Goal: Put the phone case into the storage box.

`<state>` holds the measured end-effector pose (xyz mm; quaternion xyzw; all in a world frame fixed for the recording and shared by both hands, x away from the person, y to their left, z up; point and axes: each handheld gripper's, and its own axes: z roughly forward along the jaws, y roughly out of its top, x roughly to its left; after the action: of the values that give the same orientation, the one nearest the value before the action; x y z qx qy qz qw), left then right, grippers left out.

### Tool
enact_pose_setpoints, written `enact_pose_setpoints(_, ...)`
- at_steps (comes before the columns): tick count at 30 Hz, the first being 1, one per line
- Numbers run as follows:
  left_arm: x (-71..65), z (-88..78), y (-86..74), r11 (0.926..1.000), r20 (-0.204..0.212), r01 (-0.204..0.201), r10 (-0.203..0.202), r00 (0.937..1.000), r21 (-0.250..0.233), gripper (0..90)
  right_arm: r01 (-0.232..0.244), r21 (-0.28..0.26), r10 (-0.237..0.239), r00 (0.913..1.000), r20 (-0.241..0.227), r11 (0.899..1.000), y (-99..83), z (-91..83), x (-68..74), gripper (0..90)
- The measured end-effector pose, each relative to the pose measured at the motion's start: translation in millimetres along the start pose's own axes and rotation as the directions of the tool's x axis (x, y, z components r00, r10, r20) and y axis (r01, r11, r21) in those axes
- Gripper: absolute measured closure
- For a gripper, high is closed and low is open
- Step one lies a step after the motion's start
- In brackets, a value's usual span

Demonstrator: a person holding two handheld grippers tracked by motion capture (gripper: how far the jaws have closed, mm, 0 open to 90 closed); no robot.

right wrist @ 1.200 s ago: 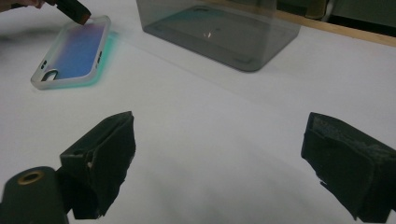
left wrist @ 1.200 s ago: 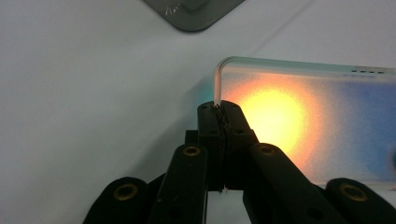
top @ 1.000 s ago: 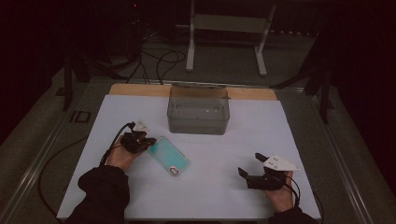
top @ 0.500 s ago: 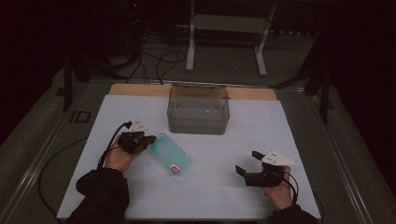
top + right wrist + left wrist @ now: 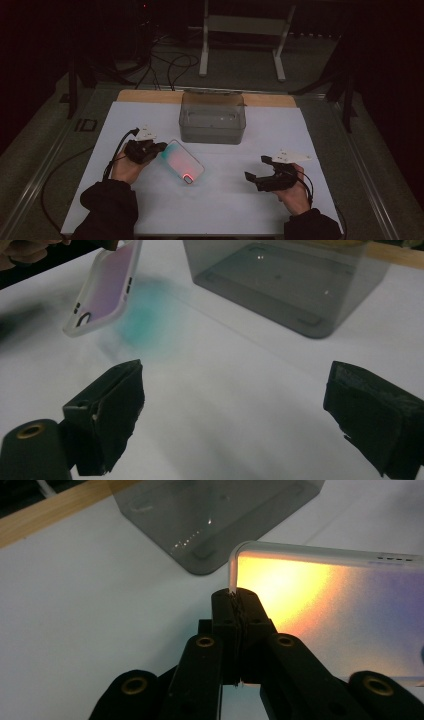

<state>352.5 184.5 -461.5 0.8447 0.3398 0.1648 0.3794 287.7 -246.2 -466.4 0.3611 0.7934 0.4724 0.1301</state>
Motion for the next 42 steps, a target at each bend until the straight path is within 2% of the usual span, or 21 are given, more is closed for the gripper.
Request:
enact_pose_setpoints(4,-2.4,-2.0,3.7,0.9999,0.0,-0.01,0.01,0.9999,-0.009,89.5,0.008,0.016,-0.008,0.9999,-0.009,1.0,10.6,5.1,1.9,9.4)
enact_pose_setpoints(13,-8.5,-5.3,10.2,0.999,-0.007,-0.036,0.036,0.9993,-0.024,89.4,0.036,0.039,-0.034,0.9971,-0.068,0.999,33.5,20.5,7.8,9.4)
enact_pose_setpoints(22,-14.3,-4.4,15.0,0.9979,0.001,-0.056,0.056,0.9984,-0.032,89.4,0.072,0.046,-0.066,0.992,-0.107,0.996,72.5,35.2,12.5,9.3)
enact_pose_setpoints(26,-17.0,-4.6,16.9,0.9974,0.002,-0.063,0.063,0.998,-0.034,89.4,0.087,0.057,-0.079,0.9885,-0.129,0.995,84.2,42.4,15.2,9.3)
enact_pose_setpoints(39,-25.2,-7.2,21.3,0.9943,0.003,-0.09,0.09,0.9959,-0.057,89.4,0.098,0.101,-0.081,0.9841,-0.158,0.99,99.7,68.2,16.7,9.3)
enact_pose_setpoints(42,-27.9,-8.0,22.9,0.9932,0.008,-0.099,0.099,0.995,-0.062,89.4,0.09,0.11,-0.069,0.9809,-0.182,0.99,102.4,74.5,18.4,9.4)
